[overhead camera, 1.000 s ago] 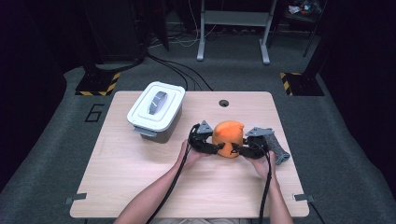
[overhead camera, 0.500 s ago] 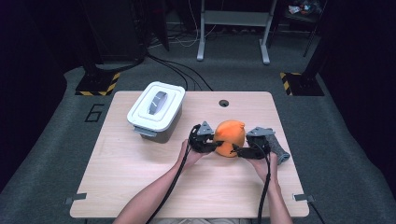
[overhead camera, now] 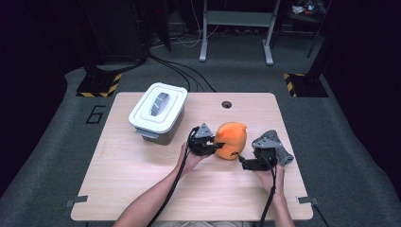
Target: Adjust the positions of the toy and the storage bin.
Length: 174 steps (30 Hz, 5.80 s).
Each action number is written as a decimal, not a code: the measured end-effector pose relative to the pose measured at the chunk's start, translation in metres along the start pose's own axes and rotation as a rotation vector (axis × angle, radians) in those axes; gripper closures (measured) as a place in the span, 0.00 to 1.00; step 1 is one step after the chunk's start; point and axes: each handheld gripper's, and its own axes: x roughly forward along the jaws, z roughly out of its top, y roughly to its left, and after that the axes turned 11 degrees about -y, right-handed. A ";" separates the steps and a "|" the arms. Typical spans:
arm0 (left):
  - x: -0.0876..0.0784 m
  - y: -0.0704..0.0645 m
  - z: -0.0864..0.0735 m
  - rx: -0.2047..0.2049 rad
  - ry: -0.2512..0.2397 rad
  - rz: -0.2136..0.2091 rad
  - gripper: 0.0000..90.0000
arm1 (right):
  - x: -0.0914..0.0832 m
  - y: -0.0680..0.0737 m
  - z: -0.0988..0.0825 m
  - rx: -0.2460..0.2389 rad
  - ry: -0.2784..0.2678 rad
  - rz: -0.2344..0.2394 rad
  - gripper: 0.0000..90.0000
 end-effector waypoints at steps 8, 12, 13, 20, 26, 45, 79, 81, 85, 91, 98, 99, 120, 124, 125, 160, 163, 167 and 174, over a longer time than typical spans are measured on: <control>-0.016 -0.003 0.007 0.021 -0.030 0.013 0.74 | 0.007 0.006 -0.020 -0.005 0.034 -0.015 0.09; -0.025 -0.006 0.011 0.026 -0.034 0.011 0.74 | 0.008 0.008 -0.026 -0.006 0.034 -0.032 0.09; -0.027 -0.007 0.011 0.019 -0.043 0.015 0.74 | 0.009 0.008 -0.027 -0.007 0.038 -0.028 0.09; -0.048 -0.010 0.012 0.003 -0.050 0.034 0.74 | 0.012 0.010 -0.033 -0.015 0.053 -0.043 0.09; -0.067 -0.007 0.009 -0.008 -0.047 0.049 0.74 | 0.013 0.011 -0.035 -0.027 0.053 -0.035 0.08; -0.114 -0.013 -0.009 -0.033 -0.046 0.089 0.73 | 0.015 0.008 -0.034 0.011 0.071 -0.022 0.08; -0.228 -0.024 -0.053 -0.117 -0.089 0.238 0.71 | 0.016 0.008 -0.035 0.022 0.069 -0.025 0.08; -0.235 -0.023 -0.055 -0.126 -0.092 0.254 0.71 | 0.016 0.008 -0.035 0.022 0.069 -0.025 0.08; -0.250 -0.021 -0.062 -0.146 -0.088 0.290 0.71 | 0.016 0.008 -0.035 0.022 0.069 -0.025 0.08; -0.274 -0.016 -0.072 -0.198 -0.091 0.350 0.71 | 0.016 0.008 -0.035 0.022 0.069 -0.026 0.08; -0.299 -0.007 -0.088 -0.306 -0.112 0.423 0.70 | 0.016 0.007 -0.035 0.025 0.071 -0.023 0.08; -0.302 -0.005 -0.090 -0.329 -0.113 0.422 0.70 | 0.016 0.007 -0.034 0.025 0.074 -0.021 0.08; -0.305 0.014 -0.091 -0.249 -0.044 0.657 0.37 | 0.016 0.007 -0.035 0.023 0.075 -0.013 0.08; -0.307 0.022 -0.088 -0.219 -0.020 0.698 0.37 | 0.016 0.007 -0.034 0.027 0.075 -0.016 0.08; -0.308 0.025 -0.088 -0.227 -0.020 0.702 0.37 | 0.016 0.007 -0.034 0.028 0.075 -0.015 0.08; -0.329 0.052 -0.064 -0.299 -0.010 0.714 0.18 | 0.015 0.005 -0.035 0.031 0.081 -0.015 0.07; -0.329 0.052 -0.060 -0.289 -0.020 0.715 0.18 | 0.015 0.005 -0.035 0.032 0.081 -0.015 0.07; -0.330 0.054 -0.048 -0.277 -0.021 0.712 0.17 | 0.016 0.006 -0.035 0.038 0.079 -0.016 0.07; -0.318 0.060 -0.016 -0.243 -0.022 0.692 0.14 | 0.016 0.005 -0.035 0.031 0.076 -0.015 0.07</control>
